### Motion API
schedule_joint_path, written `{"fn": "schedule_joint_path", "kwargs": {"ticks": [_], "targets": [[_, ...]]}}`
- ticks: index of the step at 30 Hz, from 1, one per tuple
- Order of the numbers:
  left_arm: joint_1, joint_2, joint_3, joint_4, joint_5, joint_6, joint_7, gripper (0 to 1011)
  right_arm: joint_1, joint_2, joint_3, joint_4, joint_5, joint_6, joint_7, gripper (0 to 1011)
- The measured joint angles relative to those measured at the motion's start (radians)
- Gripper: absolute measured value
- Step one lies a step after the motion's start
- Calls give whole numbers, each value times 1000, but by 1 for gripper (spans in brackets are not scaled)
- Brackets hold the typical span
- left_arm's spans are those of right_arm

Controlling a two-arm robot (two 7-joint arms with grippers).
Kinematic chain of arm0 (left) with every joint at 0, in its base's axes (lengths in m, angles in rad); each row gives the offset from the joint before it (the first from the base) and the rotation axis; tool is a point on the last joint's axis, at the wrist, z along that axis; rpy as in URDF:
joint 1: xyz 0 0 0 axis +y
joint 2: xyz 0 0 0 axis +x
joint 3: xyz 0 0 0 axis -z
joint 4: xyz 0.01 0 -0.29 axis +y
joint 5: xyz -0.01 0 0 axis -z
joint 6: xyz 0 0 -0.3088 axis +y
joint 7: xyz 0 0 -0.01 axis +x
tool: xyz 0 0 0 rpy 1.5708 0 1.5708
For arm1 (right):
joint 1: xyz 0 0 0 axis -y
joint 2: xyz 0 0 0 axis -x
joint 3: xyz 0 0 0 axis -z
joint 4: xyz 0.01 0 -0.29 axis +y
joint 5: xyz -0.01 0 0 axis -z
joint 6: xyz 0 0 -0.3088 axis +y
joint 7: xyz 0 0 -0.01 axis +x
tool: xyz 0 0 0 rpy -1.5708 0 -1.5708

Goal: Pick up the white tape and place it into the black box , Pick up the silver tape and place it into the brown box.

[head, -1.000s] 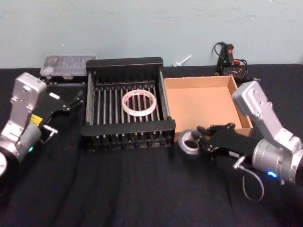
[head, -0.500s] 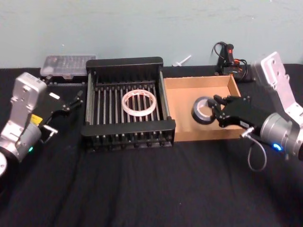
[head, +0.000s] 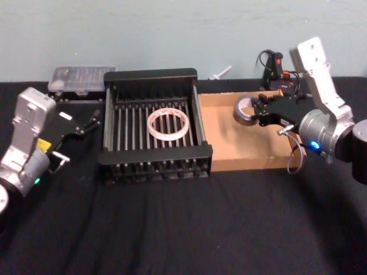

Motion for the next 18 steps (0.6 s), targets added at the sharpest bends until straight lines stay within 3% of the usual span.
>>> {"fn": "schedule_joint_path", "kwargs": {"ticks": [11, 18], "targets": [[0, 0, 0, 0, 0, 0, 0, 1001, 156, -104, -28, 277, -58, -21, -15, 151], [0, 0, 0, 0, 0, 0, 0, 1001, 189, -134, -30, 356, -82, -35, -22, 151]]}}
